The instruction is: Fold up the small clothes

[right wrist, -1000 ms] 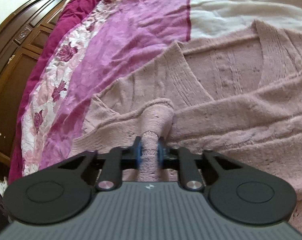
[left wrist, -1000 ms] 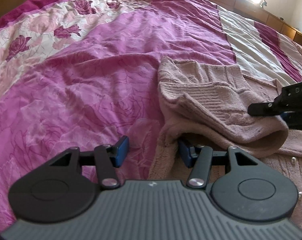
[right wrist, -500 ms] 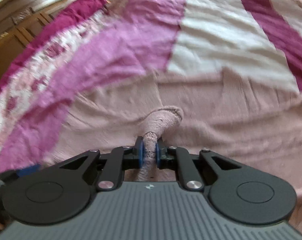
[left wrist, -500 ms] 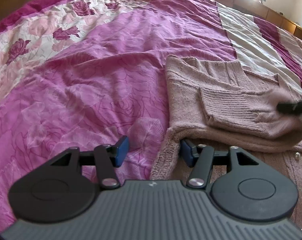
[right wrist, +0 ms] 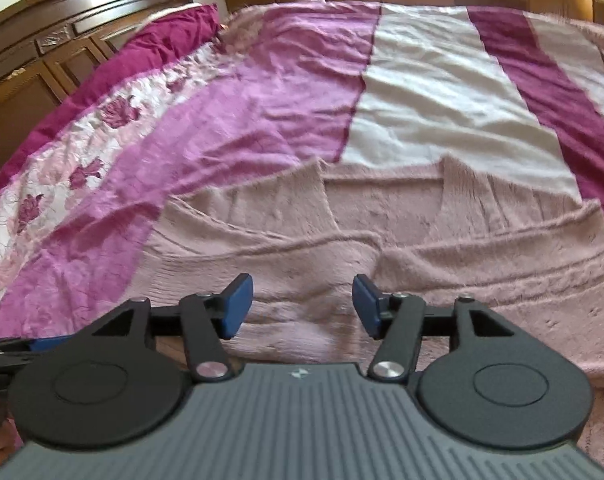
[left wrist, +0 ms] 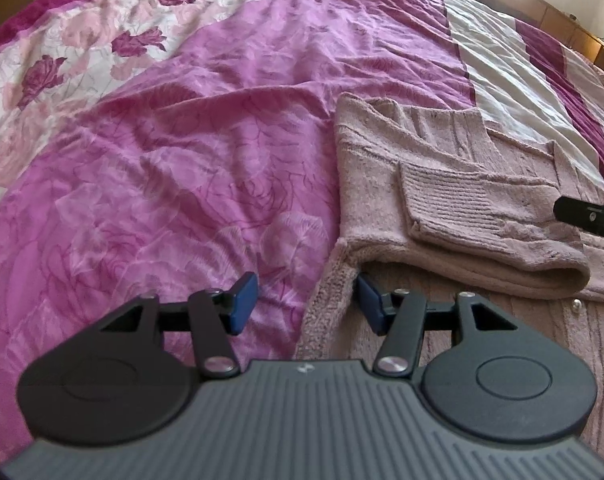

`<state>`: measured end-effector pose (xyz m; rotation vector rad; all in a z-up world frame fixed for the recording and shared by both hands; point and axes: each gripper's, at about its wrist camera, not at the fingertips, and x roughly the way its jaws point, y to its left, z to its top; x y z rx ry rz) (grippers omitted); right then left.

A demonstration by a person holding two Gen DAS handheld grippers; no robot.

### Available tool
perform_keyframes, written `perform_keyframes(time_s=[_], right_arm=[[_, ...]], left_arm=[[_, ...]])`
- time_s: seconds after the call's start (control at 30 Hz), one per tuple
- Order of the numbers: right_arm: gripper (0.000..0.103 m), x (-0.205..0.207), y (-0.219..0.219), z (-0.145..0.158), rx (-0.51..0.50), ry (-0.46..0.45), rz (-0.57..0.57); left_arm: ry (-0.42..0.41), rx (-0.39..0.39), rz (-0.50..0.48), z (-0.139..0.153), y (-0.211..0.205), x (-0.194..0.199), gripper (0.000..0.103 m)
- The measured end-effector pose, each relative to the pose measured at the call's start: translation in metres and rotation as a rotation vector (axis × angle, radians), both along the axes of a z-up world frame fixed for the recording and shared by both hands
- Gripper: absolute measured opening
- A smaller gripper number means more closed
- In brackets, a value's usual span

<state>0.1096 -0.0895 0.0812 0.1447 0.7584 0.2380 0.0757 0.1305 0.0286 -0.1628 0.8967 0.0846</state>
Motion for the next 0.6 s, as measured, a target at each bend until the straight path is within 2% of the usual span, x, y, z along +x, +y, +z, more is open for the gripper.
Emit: perform_keyframes(time_s=[0.17,0.33,0.47,0.6], right_arm=[[0.067,-0.007,0.023,0.004,0.046,0.002,0.097],[0.067,-0.009,0.052,-0.007,0.012,0.010,0.182],[0.067,-0.002,0.066,-0.019,0.018,0.064,0.201],[0.067,0.003,0.073,-0.029,0.005,0.079,0.200]], left_arm=[[0.023,0.015,-0.010,0.001,-0.002,-0.003,0.057],[0.030,0.035,-0.017,0.000,-0.006,-0.005,0.056],[0.033,0.041,-0.022,-0.001,-0.006,-0.004,0.056],[0.034,0.040,-0.023,-0.002,-0.006,-0.004,0.056]])
